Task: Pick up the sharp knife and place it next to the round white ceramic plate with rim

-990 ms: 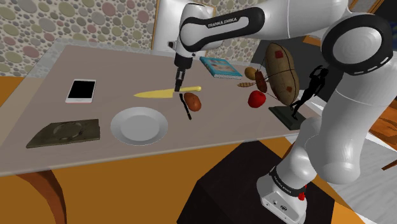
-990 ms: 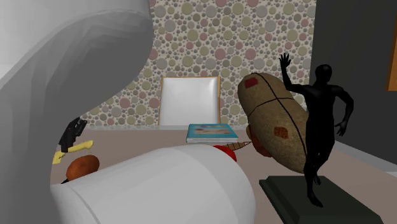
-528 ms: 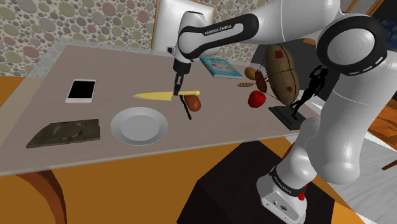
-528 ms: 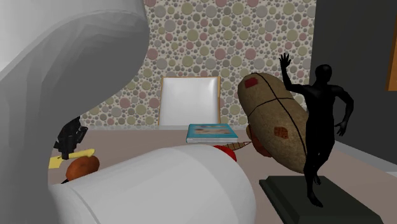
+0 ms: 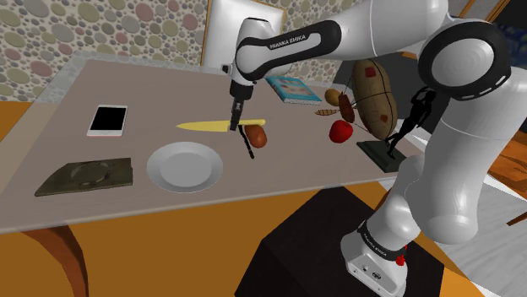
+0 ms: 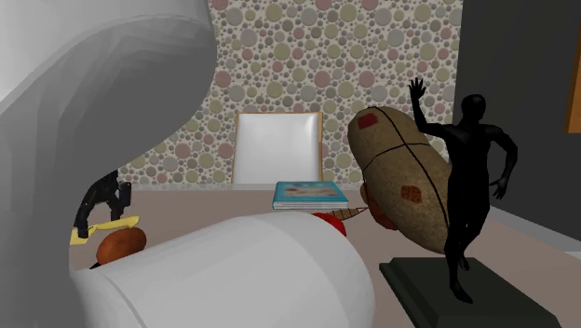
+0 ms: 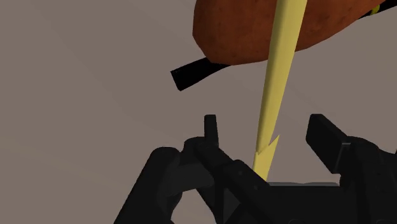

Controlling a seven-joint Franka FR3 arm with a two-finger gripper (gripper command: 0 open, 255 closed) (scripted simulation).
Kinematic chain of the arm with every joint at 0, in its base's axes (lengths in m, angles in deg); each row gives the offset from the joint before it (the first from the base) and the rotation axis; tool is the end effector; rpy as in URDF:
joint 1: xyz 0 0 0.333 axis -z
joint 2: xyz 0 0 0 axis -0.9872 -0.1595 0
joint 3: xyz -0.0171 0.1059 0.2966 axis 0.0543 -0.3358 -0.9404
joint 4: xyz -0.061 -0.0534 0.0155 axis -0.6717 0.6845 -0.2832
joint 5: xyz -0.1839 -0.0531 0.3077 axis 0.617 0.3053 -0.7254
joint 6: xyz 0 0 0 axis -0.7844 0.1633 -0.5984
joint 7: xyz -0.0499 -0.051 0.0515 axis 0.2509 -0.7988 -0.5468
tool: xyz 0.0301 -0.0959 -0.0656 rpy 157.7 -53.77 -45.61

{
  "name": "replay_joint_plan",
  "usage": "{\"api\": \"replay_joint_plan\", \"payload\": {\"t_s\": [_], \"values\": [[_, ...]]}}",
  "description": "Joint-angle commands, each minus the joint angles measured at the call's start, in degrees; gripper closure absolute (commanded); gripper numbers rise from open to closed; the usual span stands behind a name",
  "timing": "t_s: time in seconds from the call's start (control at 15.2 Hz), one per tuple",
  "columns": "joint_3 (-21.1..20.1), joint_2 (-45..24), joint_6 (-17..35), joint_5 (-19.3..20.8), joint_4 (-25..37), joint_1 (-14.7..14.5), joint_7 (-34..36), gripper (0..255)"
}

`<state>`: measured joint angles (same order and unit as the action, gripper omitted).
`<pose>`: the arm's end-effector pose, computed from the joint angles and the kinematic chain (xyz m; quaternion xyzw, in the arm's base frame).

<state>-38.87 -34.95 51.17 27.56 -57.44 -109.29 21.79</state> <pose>0.5698 0.1270 0.3674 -0.9197 -0.3919 -0.0006 0.0235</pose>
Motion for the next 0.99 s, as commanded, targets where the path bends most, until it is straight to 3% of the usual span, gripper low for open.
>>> {"api": "replay_joint_plan", "payload": {"t_s": [0.0,0.2,0.46,0.92], "values": [[0.01,-0.16,0.02,-0.02,-0.07,0.05,-0.07,0],[-0.04,0.14,-0.09,0.10,-0.22,-0.15,0.24,0],[0.43,3.00,-6.56,1.47,3.56,-0.25,1.14,0],[0.43,3.00,-6.56,1.47,3.56,-0.25,1.14,0]]}}
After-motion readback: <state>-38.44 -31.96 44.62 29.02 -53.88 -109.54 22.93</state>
